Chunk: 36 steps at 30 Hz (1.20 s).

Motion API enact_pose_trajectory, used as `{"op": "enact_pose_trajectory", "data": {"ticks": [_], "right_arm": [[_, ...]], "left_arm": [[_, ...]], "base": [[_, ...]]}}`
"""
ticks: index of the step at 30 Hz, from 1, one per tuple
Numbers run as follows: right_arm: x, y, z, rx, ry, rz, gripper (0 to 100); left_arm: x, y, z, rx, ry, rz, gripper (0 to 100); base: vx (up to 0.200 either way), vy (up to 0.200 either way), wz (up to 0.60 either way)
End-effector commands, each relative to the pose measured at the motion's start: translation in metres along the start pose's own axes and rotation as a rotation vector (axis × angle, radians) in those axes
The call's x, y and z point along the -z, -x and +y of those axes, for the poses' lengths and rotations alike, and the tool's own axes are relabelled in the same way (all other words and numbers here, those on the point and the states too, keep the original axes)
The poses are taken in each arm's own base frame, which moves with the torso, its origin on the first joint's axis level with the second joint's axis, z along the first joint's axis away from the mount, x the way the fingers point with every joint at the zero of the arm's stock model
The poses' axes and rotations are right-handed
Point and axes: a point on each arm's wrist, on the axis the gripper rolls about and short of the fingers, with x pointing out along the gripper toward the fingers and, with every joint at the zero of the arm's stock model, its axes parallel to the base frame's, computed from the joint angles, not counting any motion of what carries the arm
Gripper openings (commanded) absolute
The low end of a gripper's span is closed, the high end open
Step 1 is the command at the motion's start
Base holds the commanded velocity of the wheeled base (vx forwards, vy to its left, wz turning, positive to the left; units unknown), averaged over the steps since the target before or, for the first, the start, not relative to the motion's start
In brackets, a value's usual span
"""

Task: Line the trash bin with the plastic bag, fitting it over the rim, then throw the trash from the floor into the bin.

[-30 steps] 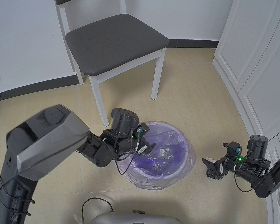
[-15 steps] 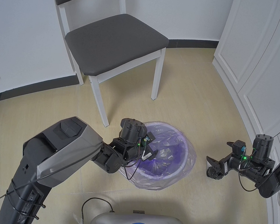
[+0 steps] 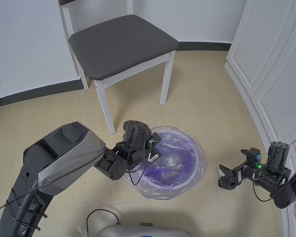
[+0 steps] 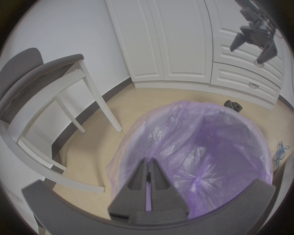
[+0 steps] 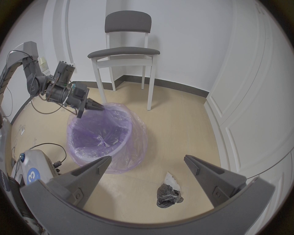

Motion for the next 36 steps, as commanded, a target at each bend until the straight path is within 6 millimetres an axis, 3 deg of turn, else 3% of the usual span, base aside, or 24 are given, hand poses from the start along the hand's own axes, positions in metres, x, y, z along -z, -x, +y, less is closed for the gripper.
{"op": "enact_pose_trajectory", "data": {"ticks": [1,6,14,21,27,28,36], "right_arm": [[0.001,-0.001,0.0,-0.002,0.0,0.002,100],[0.002,-0.002,0.0,-0.002,-0.001,0.008,100],[0.008,-0.008,-0.001,-0.003,-0.006,0.03,100],[0.009,-0.009,-0.002,0.0,-0.008,0.032,100],[0.011,-0.011,-0.004,0.005,-0.011,0.039,100],[0.012,-0.011,-0.004,0.005,-0.011,0.039,100],[0.011,-0.011,-0.006,0.01,-0.012,0.035,100]], "left_arm": [[-0.006,-0.001,0.016,-0.041,0.025,-0.028,0],[-0.017,0.001,0.029,-0.065,0.074,-0.055,0],[-0.01,-0.022,0.049,-0.085,0.098,-0.054,0],[-0.016,-0.034,0.046,-0.058,0.178,-0.048,0],[-0.002,-0.04,0.039,-0.038,0.195,0.0,0],[0.0,-0.04,0.041,-0.042,0.196,0.002,100],[-0.009,-0.035,0.054,-0.076,0.274,-0.042,100]], "base": [[0.0,0.0,0.0],[0.0,0.0,0.0],[0.0,0.0,0.0],[0.0,0.0,0.0],[0.0,0.0,0.0],[0.0,0.0,0.0],[0.0,0.0,0.0]]}}
